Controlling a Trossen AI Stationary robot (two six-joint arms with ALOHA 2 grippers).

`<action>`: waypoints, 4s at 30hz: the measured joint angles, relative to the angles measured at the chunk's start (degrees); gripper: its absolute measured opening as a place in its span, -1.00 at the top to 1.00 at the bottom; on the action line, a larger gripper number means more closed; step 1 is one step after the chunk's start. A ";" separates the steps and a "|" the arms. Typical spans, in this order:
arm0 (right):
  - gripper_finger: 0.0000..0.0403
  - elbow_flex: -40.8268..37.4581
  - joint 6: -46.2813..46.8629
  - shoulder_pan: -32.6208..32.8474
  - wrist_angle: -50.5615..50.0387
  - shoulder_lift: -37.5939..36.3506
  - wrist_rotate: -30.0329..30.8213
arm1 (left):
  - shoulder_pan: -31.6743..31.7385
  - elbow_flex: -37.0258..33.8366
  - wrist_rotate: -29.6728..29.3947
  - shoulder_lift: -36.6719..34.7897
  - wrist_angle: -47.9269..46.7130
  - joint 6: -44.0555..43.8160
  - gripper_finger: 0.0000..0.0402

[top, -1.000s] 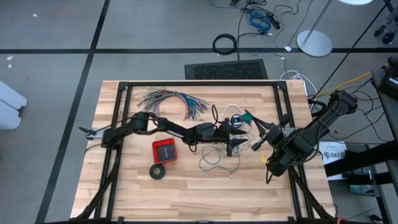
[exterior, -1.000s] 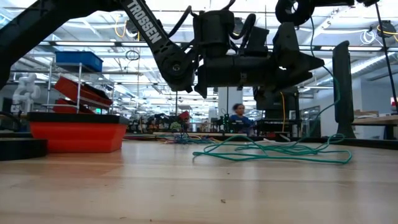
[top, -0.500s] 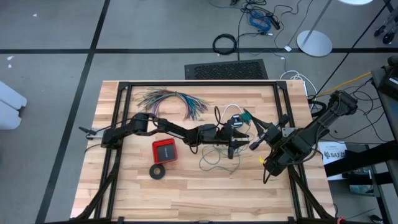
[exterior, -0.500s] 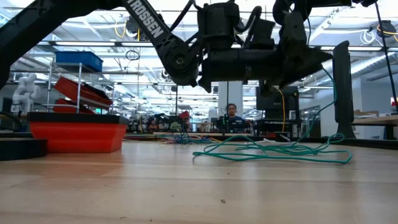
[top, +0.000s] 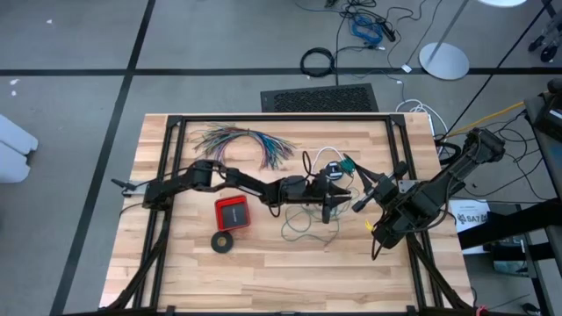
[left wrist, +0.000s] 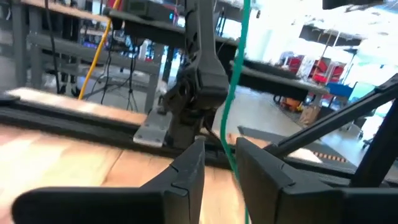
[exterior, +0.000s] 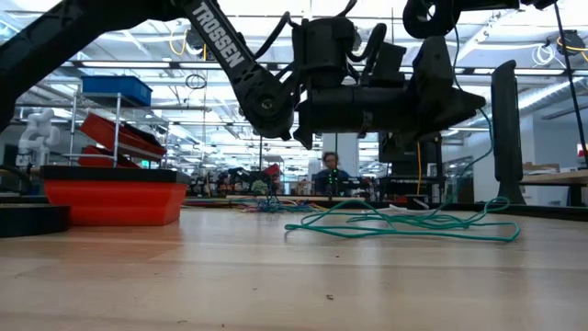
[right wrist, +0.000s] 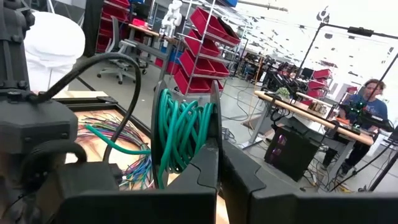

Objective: Coil cords
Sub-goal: Coil the green wire onto the spool

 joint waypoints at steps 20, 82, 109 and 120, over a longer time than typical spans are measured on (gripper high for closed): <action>1.00 0.00 -0.20 0.17 0.11 0.00 -0.13 | 3.09 0.07 1.47 0.04 -1.70 2.08 0.98; 1.00 0.00 7.09 -16.79 -17.84 19.65 -22.41 | 13.89 3.00 10.14 -17.84 -41.87 10.57 1.00; 1.00 0.00 15.83 -20.90 -18.05 19.65 -12.14 | 7.79 3.37 7.07 -17.84 -47.11 13.80 1.00; 1.00 0.00 17.49 -20.44 -15.16 19.61 -8.66 | 6.63 3.37 5.36 -17.84 -44.06 13.55 1.00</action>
